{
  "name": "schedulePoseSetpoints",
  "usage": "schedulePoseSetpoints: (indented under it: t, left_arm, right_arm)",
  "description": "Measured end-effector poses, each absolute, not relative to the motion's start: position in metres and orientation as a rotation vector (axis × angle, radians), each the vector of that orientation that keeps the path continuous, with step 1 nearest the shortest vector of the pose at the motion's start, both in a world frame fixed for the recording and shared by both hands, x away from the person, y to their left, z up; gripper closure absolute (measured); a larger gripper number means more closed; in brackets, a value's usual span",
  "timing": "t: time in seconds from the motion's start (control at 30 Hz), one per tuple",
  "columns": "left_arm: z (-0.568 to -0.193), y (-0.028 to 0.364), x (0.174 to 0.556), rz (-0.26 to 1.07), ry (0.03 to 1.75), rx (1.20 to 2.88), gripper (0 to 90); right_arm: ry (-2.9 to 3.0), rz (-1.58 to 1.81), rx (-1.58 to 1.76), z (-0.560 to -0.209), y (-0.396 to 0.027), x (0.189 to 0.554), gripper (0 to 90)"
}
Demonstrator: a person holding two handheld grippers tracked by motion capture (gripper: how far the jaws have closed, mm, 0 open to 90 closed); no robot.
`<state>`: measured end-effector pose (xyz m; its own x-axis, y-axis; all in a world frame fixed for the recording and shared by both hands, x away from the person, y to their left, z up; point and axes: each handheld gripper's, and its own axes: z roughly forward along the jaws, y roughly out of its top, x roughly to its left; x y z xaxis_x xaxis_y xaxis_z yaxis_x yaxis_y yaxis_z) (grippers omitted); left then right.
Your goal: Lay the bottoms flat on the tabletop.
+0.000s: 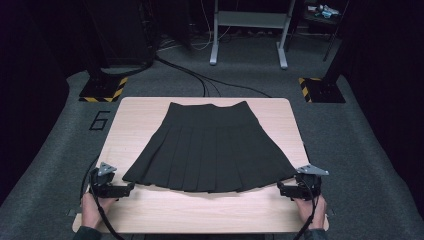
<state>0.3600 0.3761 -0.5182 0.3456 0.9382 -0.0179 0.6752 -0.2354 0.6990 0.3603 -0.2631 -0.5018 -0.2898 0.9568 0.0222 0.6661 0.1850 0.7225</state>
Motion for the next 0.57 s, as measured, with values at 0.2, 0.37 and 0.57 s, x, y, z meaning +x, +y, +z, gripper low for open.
schedulePoseSetpoints:
  t: [0.2, 0.37, 0.57]
  left_arm:
    - [-0.532, 0.386, 0.351, 0.584, 1.398, 1.981, 0.0]
    - [-0.533, 0.389, 0.352, 0.586, 1.374, 1.984, 0.0]
    - [-0.533, 0.393, 0.359, 0.574, 1.359, 1.993, 0.0]
  right_arm:
    - [2.028, 0.837, 1.554, -0.524, -0.278, 0.355, 0.0]
    - [2.048, 0.848, 1.505, -0.529, -0.279, 0.355, 0.0]
    - [2.059, 0.874, 1.486, -0.53, -0.281, 0.355, 0.0]
